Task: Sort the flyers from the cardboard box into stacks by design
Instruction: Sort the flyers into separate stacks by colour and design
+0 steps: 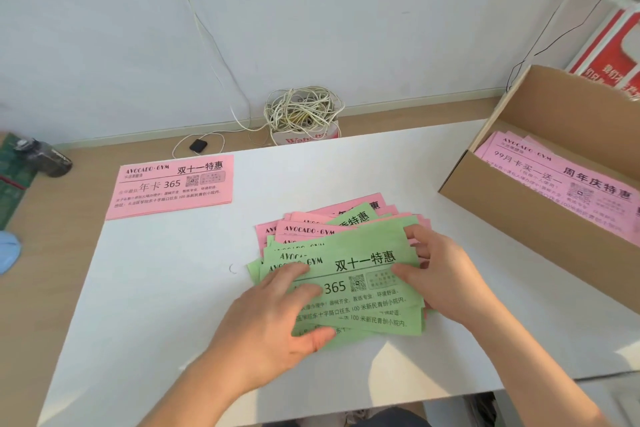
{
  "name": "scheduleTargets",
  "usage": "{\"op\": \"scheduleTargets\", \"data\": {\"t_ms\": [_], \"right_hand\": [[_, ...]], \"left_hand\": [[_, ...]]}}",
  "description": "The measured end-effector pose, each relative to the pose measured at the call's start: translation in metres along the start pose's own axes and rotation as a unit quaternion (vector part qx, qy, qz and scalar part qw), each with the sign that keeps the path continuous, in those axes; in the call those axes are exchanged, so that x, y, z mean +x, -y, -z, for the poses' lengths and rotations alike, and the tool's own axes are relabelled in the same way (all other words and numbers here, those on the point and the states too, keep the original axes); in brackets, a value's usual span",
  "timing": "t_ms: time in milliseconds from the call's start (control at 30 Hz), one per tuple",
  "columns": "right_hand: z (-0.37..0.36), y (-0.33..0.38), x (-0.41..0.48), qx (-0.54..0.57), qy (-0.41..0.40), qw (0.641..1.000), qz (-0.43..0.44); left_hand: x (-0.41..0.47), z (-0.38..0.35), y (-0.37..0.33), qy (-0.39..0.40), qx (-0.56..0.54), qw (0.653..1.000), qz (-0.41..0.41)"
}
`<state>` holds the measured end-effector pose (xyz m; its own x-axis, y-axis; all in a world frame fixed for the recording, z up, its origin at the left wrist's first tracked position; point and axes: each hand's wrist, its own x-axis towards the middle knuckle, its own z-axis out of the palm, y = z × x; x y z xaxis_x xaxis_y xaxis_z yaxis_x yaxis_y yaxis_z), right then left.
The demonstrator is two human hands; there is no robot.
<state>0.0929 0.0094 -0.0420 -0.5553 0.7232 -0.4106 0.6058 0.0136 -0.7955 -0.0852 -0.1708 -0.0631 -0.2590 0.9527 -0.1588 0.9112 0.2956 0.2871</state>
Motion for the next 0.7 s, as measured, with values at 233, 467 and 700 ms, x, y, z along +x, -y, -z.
{"op": "scheduleTargets", "data": {"t_ms": [233,467,700], "right_hand": [[0.054,-0.011,-0.025,0.087,-0.175,0.979,0.061],[0.075,0.006,-0.035,0.161,-0.181,0.961,0.131],[0.057,0.026,-0.019,0.096,-0.112,0.956,0.252]], "left_hand": [[0.019,-0.006,0.004,0.009,-0.05,0.995,0.084],[0.02,-0.018,-0.022,0.014,-0.039,0.999,-0.002],[0.04,0.059,-0.001,-0.114,-0.629,0.761,0.11]]}}
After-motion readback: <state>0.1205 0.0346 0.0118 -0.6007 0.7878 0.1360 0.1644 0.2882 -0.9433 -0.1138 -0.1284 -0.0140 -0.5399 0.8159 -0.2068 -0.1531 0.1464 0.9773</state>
